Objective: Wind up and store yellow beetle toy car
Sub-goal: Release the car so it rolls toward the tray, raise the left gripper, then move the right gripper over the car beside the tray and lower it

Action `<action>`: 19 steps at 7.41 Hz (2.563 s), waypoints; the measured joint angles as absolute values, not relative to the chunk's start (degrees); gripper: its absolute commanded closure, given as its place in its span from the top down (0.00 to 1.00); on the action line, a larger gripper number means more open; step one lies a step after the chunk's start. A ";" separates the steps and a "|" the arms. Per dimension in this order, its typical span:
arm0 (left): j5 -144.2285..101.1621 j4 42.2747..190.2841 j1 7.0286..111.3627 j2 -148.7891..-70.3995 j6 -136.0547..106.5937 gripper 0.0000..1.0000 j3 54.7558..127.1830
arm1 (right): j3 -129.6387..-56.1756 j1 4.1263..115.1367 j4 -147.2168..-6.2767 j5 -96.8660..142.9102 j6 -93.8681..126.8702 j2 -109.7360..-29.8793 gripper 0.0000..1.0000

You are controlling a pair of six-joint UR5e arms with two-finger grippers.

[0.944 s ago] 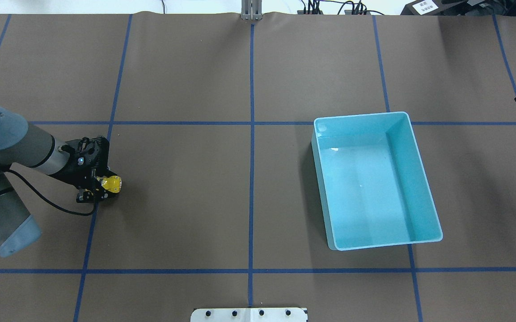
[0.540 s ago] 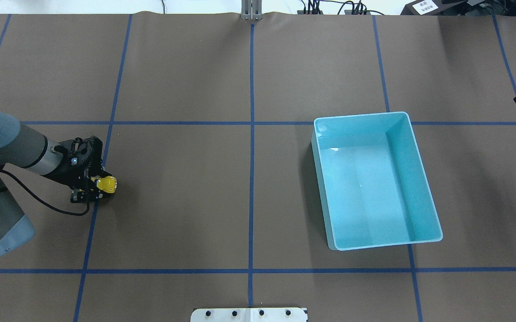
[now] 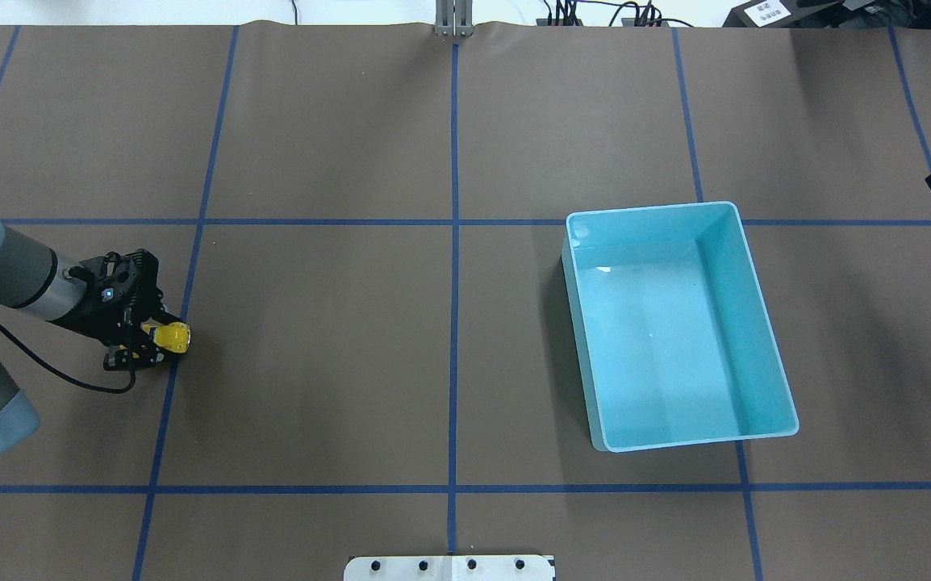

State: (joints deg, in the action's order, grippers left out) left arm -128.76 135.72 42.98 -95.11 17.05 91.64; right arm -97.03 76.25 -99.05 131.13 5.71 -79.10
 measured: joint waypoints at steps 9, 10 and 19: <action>-129.43 139.46 44.19 -93.84 14.06 1.00 91.99 | -96.94 76.20 -99.05 131.13 5.80 -79.10 1.00; -129.38 139.23 45.29 -93.40 10.83 1.00 92.64 | -96.95 76.20 -99.05 131.13 5.80 -79.10 1.00; -133.23 111.20 72.53 -88.44 -0.92 1.00 95.69 | -98.39 69.68 -99.01 130.94 5.81 -71.49 1.00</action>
